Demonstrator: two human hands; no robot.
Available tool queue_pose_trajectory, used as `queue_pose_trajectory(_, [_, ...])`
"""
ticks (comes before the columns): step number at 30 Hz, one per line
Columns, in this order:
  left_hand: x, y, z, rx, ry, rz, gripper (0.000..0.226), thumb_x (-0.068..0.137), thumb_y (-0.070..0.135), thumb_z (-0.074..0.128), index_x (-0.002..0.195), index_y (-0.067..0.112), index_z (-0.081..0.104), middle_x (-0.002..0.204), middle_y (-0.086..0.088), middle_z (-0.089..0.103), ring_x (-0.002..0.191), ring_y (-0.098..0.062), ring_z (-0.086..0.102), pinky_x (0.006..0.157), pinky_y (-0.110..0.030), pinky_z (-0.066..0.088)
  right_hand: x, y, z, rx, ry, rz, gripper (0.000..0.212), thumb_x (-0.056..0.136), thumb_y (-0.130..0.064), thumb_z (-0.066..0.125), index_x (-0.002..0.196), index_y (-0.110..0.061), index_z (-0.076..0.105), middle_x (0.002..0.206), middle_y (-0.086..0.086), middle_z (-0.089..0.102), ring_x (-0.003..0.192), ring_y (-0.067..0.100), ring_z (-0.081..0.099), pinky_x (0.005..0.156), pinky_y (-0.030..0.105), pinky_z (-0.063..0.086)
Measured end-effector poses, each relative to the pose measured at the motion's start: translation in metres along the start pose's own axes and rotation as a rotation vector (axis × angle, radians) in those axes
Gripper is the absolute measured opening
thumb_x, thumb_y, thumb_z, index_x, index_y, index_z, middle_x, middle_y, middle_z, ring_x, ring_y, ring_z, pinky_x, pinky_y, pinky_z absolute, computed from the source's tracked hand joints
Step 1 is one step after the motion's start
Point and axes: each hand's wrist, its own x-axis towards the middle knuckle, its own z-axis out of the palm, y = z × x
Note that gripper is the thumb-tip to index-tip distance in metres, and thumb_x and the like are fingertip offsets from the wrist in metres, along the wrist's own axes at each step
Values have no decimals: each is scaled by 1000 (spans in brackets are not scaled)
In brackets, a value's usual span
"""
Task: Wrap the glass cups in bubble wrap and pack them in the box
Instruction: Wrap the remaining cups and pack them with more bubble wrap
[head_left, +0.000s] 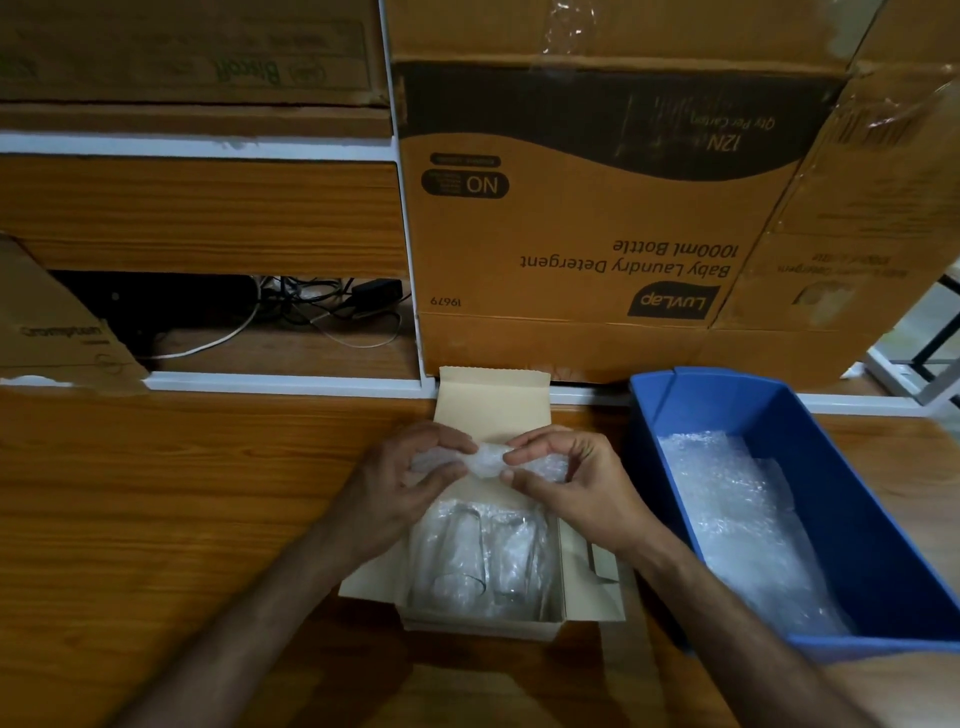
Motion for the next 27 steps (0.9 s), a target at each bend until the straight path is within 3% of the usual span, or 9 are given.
queue_pose_trajectory(3, [5, -14, -2, 197, -61, 18, 33, 101, 34, 61, 133, 38, 65, 126, 25, 61, 121, 2, 55, 96, -23, 50, 3, 8, -6, 0, -18, 11, 22, 82, 3, 82, 102, -6, 80, 118, 0, 72, 112, 13, 68, 86, 29, 60])
queue_pose_trajectory(8, [14, -30, -1, 172, -117, -15, 29, 99, 25, 65, 127, 33, 68, 118, 18, 60, 109, 5, 57, 86, -14, 51, 4, 27, -8, -118, 9, 24, 35, 83, 1, 81, 110, -21, 78, 126, -3, 63, 118, 9, 61, 85, 29, 60])
queue_pose_trajectory(11, [15, -41, 4, 204, -150, -65, 34, 95, 26, 71, 129, 32, 68, 128, 15, 50, 115, 9, 49, 84, -5, 45, 2, 32, -5, -253, 51, 20, 29, 89, -6, 78, 113, -23, 76, 121, -10, 62, 108, 4, 63, 75, 18, 57])
queue_pose_trajectory(15, [11, -55, 17, 407, -175, -54, 43, 96, 26, 71, 137, 30, 63, 136, 10, 39, 115, -4, 46, 91, -11, 46, -1, 36, 2, -583, 3, 51, 29, 94, -18, 74, 120, -29, 69, 126, -25, 56, 111, -4, 58, 88, 14, 53])
queue_pose_trajectory(18, [7, -63, 31, 549, -159, 20, 47, 90, 20, 78, 135, 25, 65, 120, 5, 48, 99, -4, 52, 82, -14, 53, 0, 40, 7, -859, -33, 51, 34, 97, -21, 69, 128, -33, 65, 139, -21, 57, 125, 0, 54, 102, 20, 44])
queue_pose_trajectory(20, [6, -68, 38, 619, -143, 28, 48, 81, 19, 86, 127, 23, 71, 106, 7, 55, 90, -5, 55, 76, -16, 51, 1, 43, 12, -929, -34, 73, 37, 97, -20, 66, 132, -33, 63, 143, -16, 54, 122, 3, 56, 93, 5, 37])
queue_pose_trajectory(22, [6, -71, 41, 668, -94, 4, 40, 75, 18, 90, 112, 21, 74, 99, 8, 62, 88, -10, 59, 75, -26, 53, 0, 45, 17, -951, -43, 127, 37, 98, -23, 66, 134, -33, 61, 142, -11, 47, 104, 0, 57, 72, -4, 36])
queue_pose_trajectory(24, [5, -71, 44, 718, -55, -17, 34, 70, 15, 92, 96, 22, 71, 92, 7, 67, 84, -14, 61, 72, -31, 52, -1, 44, 22, -974, -53, 164, 36, 99, -27, 65, 135, -34, 60, 139, -7, 44, 94, 2, 58, 68, 1, 45])
queue_pose_trajectory(27, [3, -70, 48, 813, -39, -45, 32, 67, 12, 93, 88, 24, 72, 88, 9, 67, 82, -15, 58, 71, -33, 47, 2, 39, 28, -1102, -47, 199, 36, 102, -24, 62, 136, -34, 58, 134, -5, 54, 99, 12, 66, 82, 25, 60])
